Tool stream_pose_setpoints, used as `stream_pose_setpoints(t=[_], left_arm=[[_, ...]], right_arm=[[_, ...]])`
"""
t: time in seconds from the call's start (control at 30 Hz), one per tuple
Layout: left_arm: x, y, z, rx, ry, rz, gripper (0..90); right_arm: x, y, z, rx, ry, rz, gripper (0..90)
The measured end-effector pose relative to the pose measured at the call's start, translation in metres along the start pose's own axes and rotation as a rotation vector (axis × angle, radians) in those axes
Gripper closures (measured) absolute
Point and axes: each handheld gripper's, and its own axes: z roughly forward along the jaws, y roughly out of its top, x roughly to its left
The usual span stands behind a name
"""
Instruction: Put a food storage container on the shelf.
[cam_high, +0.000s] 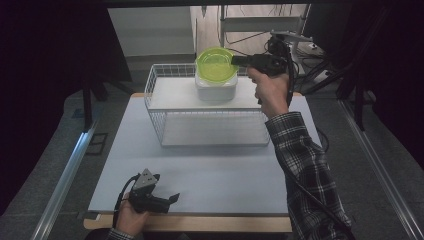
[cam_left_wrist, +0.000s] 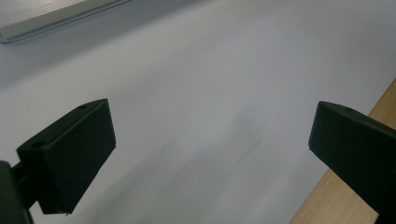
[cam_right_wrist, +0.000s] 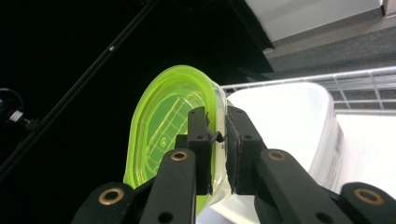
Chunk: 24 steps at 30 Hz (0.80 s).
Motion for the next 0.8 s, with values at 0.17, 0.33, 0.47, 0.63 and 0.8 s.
stream_pose_setpoints(t=[0.17, 0.33, 0.47, 0.63, 0.8], left_arm=[[0.0, 0.0, 0.0, 0.002, 0.0, 0.0, 0.4], [0.0, 0.0, 0.0, 0.004, -0.001, 0.002, 0.4], [0.0, 0.0, 0.001, 0.008, -0.004, 0.003, 0.4], [0.0, 0.0, 0.002, 0.012, -0.008, 0.004, 0.4], [-0.001, 0.0, 0.002, 0.015, -0.009, 0.006, 0.4]], right_arm=[[-0.002, 0.004, 0.007, -0.008, -0.03, 0.006, 81.3], [-0.006, 0.006, 0.015, -0.013, -0.046, 0.025, 81.3], [-0.007, 0.006, 0.02, -0.018, -0.053, 0.039, 81.2], [-0.005, 0.008, 0.023, -0.014, -0.077, 0.031, 79.5], [-0.004, 0.008, 0.026, -0.016, -0.121, 0.02, 73.9]])
